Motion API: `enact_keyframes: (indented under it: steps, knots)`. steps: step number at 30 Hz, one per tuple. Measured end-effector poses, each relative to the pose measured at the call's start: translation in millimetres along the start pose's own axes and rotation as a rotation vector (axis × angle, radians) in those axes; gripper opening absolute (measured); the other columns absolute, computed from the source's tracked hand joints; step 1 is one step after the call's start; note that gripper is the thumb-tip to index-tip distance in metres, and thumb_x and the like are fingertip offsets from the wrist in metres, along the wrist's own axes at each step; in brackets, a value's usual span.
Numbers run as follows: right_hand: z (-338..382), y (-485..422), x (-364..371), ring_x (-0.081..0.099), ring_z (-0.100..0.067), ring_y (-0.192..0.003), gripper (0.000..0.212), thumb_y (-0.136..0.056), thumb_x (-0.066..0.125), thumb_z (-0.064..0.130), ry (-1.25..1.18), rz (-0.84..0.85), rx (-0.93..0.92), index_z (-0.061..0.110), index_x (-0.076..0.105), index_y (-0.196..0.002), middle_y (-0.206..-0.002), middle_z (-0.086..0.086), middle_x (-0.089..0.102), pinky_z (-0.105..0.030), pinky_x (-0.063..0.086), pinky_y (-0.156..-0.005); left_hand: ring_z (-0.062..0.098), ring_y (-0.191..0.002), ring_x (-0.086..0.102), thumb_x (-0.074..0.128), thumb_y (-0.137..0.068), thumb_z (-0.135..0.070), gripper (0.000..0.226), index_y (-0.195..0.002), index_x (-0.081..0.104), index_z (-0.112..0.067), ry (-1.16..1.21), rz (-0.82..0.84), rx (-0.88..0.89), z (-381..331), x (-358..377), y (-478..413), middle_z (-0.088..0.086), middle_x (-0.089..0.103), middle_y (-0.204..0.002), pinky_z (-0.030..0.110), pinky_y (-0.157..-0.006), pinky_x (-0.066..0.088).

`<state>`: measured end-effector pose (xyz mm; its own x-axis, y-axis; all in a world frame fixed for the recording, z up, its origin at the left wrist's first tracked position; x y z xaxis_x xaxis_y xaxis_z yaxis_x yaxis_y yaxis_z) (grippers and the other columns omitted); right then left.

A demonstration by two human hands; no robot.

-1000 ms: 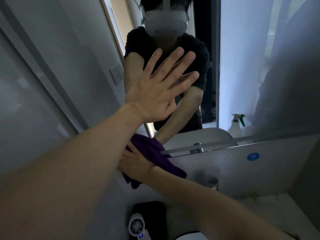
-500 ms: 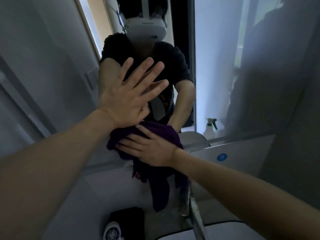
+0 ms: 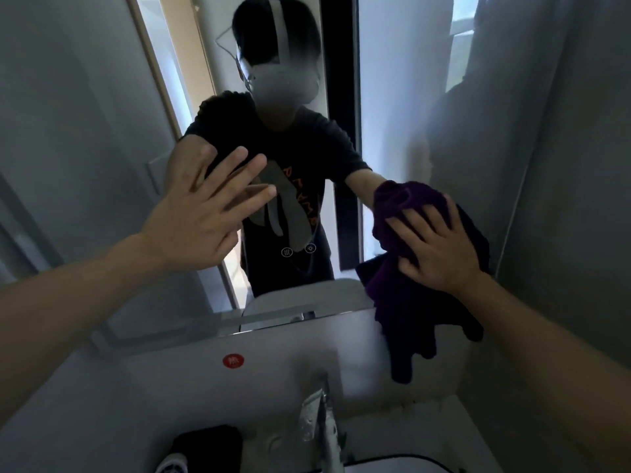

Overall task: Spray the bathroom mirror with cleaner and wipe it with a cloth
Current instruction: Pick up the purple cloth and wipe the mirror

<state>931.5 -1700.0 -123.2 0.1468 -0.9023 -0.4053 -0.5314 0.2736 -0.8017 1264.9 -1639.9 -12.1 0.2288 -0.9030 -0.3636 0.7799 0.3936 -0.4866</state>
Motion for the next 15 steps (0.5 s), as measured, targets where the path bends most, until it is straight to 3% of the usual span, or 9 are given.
enact_keyframes:
  steps: [3, 7, 15]
  knots:
    - [-24, 21, 2, 0.038, -0.039, -0.125, 0.07, -0.082, 0.048, 0.042, -0.033, 0.023, 0.158, 0.019, 0.037, -0.147, -0.143, -0.011, 0.036, -0.06, 0.016, -0.116, 0.045, -0.156, 0.019, 0.054, -0.084, -0.014, 0.079, -0.16, 0.031, -0.008, 0.061, 0.002, -0.024, -14, -9, -7, 0.024, 0.02, -0.168, 0.07, -0.122, 0.014]
    - [-49, 45, 8, 0.036, -0.04, -0.125, 0.069, -0.08, 0.045, 0.04, -0.084, 0.025, 0.318, 0.015, 0.038, -0.143, -0.141, -0.014, 0.035, -0.069, 0.027, -0.108, 0.043, -0.155, 0.021, 0.052, -0.082, -0.018, 0.075, -0.156, 0.04, -0.008, 0.103, 0.001, 0.134, -54, -15, -43, 0.025, 0.025, -0.166, 0.068, -0.122, 0.018]
    - [-65, 82, 25, 0.034, -0.041, -0.126, 0.071, -0.078, 0.045, 0.035, -0.162, 0.051, 0.565, 0.009, 0.037, -0.143, -0.141, -0.018, 0.038, -0.064, 0.018, -0.112, 0.044, -0.156, 0.019, 0.047, -0.084, -0.021, 0.072, -0.155, 0.042, -0.008, 0.195, -0.054, 0.183, -105, -18, -148, 0.024, 0.023, -0.167, 0.069, -0.122, 0.016]
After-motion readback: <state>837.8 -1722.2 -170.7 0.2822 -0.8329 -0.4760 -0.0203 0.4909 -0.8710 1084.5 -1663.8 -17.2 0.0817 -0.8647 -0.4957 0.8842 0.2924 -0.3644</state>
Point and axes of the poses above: each hand's wrist, its own y-axis away from the middle knuckle, its own x-axis out of the palm, z = x × y, the point moved 5 cm from there along -y, towards the middle knuckle
